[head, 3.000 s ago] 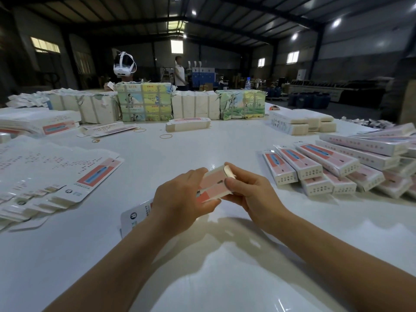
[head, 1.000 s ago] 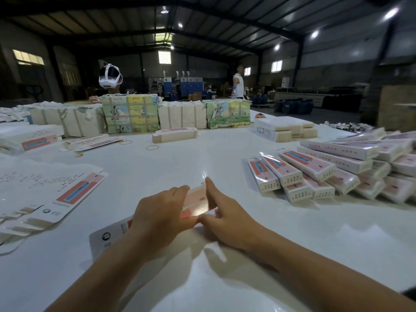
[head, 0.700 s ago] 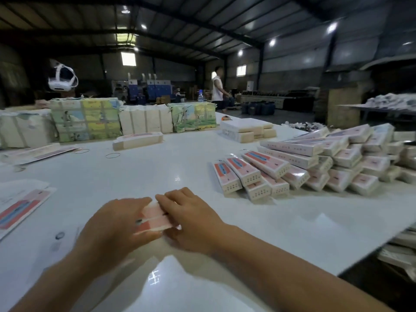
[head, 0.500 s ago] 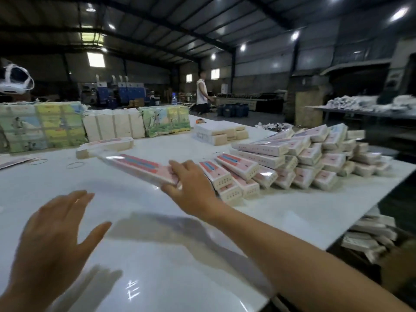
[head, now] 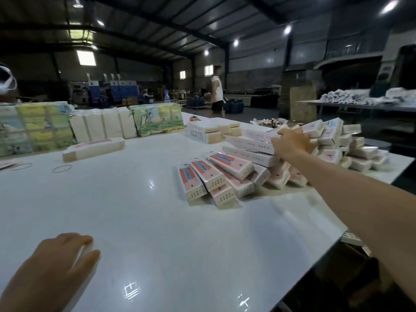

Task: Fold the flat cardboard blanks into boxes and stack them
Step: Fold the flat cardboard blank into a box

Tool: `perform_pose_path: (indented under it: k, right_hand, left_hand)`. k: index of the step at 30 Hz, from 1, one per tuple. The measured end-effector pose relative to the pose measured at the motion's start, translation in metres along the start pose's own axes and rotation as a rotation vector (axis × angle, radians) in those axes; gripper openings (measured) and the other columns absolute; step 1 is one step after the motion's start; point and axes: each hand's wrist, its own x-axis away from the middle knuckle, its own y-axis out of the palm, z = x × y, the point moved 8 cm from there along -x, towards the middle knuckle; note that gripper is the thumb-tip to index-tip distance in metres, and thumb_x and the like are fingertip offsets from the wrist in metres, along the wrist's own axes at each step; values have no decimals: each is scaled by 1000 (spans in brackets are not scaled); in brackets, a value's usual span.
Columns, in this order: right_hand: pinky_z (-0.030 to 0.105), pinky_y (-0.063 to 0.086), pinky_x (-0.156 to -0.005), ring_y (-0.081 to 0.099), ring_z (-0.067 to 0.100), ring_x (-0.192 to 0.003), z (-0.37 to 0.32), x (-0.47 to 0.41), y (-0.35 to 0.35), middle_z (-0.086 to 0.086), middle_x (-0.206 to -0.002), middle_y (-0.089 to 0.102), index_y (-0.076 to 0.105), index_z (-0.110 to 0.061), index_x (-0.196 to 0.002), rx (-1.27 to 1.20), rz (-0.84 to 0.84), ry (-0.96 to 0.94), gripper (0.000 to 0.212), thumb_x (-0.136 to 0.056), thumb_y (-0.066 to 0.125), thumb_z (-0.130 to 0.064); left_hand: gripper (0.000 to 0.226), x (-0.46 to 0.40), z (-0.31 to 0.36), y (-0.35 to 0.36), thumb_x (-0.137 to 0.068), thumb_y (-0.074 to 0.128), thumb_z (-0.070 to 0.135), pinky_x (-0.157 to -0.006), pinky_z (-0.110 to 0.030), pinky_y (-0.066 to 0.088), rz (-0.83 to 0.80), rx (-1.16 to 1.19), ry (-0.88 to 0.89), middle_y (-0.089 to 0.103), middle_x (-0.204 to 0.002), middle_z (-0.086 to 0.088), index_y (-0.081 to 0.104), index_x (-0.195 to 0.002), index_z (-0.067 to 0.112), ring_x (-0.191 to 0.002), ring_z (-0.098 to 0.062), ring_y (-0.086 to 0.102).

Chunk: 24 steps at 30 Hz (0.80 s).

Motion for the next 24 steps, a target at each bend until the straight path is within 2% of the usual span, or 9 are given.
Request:
perform_pose_path:
  k: [4,6,9,12,14,16,18,22,24]
  right_hand:
    - [56,24,-105,30,35,-130,-28,10,-23,15,-142,36,49,-24,-133,-24,43,-96,45,-89,46,-30]
    - [53,27,-104,32,33,-128,-65,32,-44,13,-140,39,48,-23,-135,-141,126,-265,45,-91,48,-31]
    - [48,31,-100,40,27,-123,-131,97,-69,7,-134,50,59,-22,-126,-393,178,-580,36,-91,52,-29]
    - [39,44,-93,55,21,-107,-187,185,-57,3,-117,65,71,-17,-105,-538,-5,-930,24,-92,53,-26]
    - [36,48,-89,59,20,-101,-210,242,-21,1,-110,68,74,-16,-96,-453,-205,-1061,26,-93,51,-27]
    - [35,48,-87,57,21,-102,-219,286,22,1,-109,67,72,-13,-95,-301,-347,-1112,28,-92,48,-28]
    - [32,45,-86,53,21,-104,-218,315,55,0,-113,62,68,-13,-96,-192,-389,-1167,27,-93,46,-28]
    - [26,41,-91,51,15,-109,-213,318,66,-7,-122,59,69,-20,-107,-303,-347,-1163,30,-97,43,-29]
    - [25,40,-94,50,14,-114,-212,316,64,-8,-127,58,68,-23,-113,-330,-325,-1158,28,-96,47,-29]
  left_hand:
    - [63,2,5,-4,-64,45,61,-88,-50,46,2,30,22,66,-104,-9,72,-98,16,-102,-35,59]
    - [57,6,11,-8,-68,48,57,-91,-48,44,2,45,42,66,-107,-7,72,-100,15,-105,-32,57]
    - [37,14,20,-14,-84,57,44,-97,-38,39,22,47,42,61,-117,0,66,-109,19,-112,-24,51]
    - [30,19,27,-18,-90,55,37,-98,-30,34,41,42,47,56,-124,6,61,-117,23,-116,-17,45]
    - [32,22,30,-21,-91,53,38,-98,-28,34,40,49,39,54,-126,7,59,-119,23,-117,-15,44]
    - [34,24,31,-24,-92,51,38,-98,-27,34,40,47,33,53,-128,8,58,-121,23,-119,-14,42]
    - [35,25,32,-25,-91,51,39,-98,-26,34,37,43,27,53,-129,8,58,-122,23,-120,-14,41]
    - [31,23,32,-22,-89,52,38,-94,-27,34,-12,70,-8,54,-125,5,61,-115,24,-119,-16,41]
    - [24,18,28,-25,-87,54,36,-86,-29,39,-49,153,-48,60,-112,3,66,-103,22,-113,-17,48]
